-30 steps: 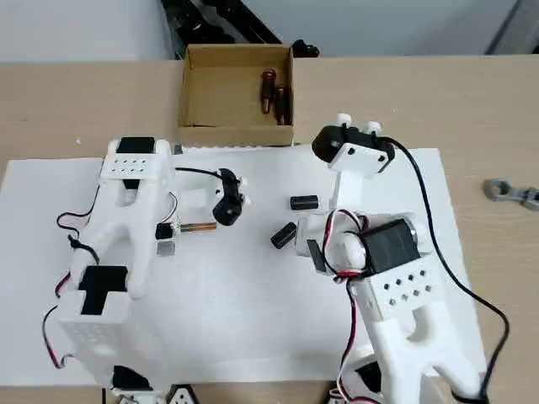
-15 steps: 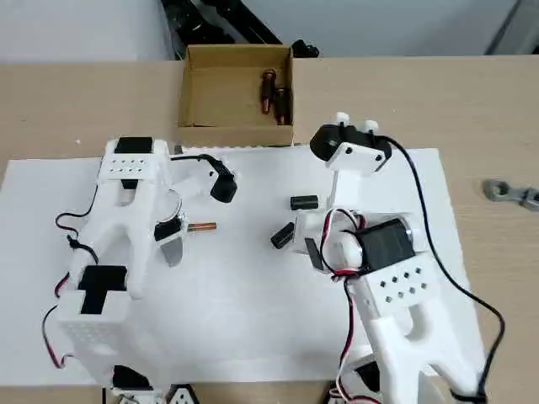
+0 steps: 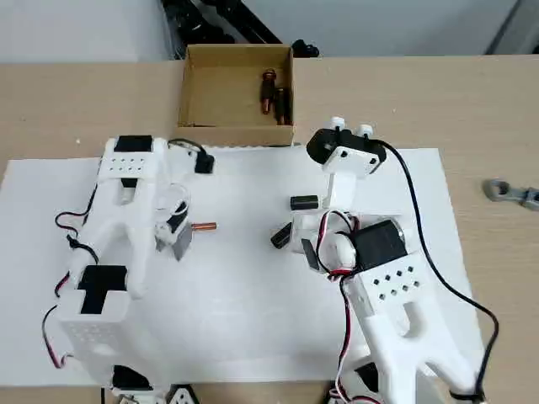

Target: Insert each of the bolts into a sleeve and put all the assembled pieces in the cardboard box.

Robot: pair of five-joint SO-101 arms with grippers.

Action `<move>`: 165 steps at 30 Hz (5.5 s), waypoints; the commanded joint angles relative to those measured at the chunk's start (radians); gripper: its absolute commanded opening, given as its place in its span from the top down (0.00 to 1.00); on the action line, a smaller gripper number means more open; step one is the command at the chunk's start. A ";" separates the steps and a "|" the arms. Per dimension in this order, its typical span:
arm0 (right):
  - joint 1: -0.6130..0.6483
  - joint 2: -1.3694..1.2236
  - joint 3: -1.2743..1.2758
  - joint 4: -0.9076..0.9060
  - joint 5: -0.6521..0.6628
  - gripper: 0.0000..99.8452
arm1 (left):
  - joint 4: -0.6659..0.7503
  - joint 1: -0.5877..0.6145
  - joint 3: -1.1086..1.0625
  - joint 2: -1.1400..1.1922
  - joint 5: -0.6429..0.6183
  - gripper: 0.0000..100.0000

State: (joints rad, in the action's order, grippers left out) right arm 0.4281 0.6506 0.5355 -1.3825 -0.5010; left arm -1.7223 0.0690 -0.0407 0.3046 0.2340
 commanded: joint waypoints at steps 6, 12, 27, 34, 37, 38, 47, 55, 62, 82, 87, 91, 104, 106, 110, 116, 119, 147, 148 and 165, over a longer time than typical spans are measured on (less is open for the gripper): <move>0.001 0.015 -0.005 0.016 -0.003 0.84 | -0.032 0.086 0.194 -0.040 -0.245 0.87; 0.001 0.015 -0.005 0.010 -0.003 0.84 | -0.028 0.035 0.211 -0.141 -0.038 0.87; 0.001 0.015 -0.002 0.015 -0.003 0.84 | -0.023 0.169 0.217 -0.143 -0.589 0.87; 0.001 0.013 -0.002 0.018 -0.003 0.84 | -0.023 0.186 0.217 -0.141 -0.844 0.87; 0.001 0.013 0.000 0.028 -0.003 0.84 | -0.025 0.187 0.216 -0.141 -1.003 0.87; -0.001 0.013 0.000 0.038 -0.003 0.84 | -0.025 0.186 0.216 -0.141 -1.011 0.87; 0.002 0.012 0.000 0.088 -0.002 0.84 | -0.014 0.032 0.219 -0.132 -1.094 0.87; 0.002 0.010 0.002 0.084 -0.002 0.84 | -0.015 -0.021 0.219 0.115 -1.102 0.87; -0.001 -0.073 0.002 0.065 0.000 0.84 | -0.008 -0.008 0.251 0.219 -1.102 0.87; 0.001 -0.114 -0.006 0.133 0.028 0.84 | 0.014 -0.008 0.248 0.181 -1.180 0.77; 0.001 -0.116 -0.006 0.133 0.028 0.84 | 0.012 -0.005 0.245 0.161 -1.180 0.77; 0.002 -0.116 -0.006 0.133 0.028 0.84 | 0.034 -0.005 0.220 0.163 -1.208 0.79; 0.004 -0.107 -0.006 0.133 0.023 0.84 | 0.075 -0.005 0.163 0.152 -1.053 1.00; 0.004 -0.107 -0.006 0.133 0.023 0.84 | 0.071 -0.005 0.163 0.152 -1.042 1.00; 0.004 -0.107 -0.006 0.133 0.023 0.84 | -0.011 -0.014 0.259 0.152 -0.997 1.00; 0.005 -0.107 -0.008 0.139 0.017 0.84 | -0.032 -0.054 0.366 0.115 -0.885 1.00; 0.005 -0.116 -0.012 0.157 -0.057 0.84 | -0.032 -0.094 0.366 0.026 -0.835 1.00; 0.070 -0.509 -0.293 0.157 -0.446 0.84 | 0.002 -0.166 0.136 -0.827 -0.456 1.00; 0.070 -0.552 -0.331 0.136 -0.456 0.84 | 0.002 -0.163 0.122 -0.842 -0.456 1.00; 0.074 -0.828 -0.637 -0.081 -0.549 0.84 | 0.003 -0.015 0.096 -0.941 -0.402 0.99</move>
State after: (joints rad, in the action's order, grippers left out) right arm 0.4956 -0.1826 -0.0614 -1.4561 -1.0411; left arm -1.7254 0.0491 0.0514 -0.6114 -0.1741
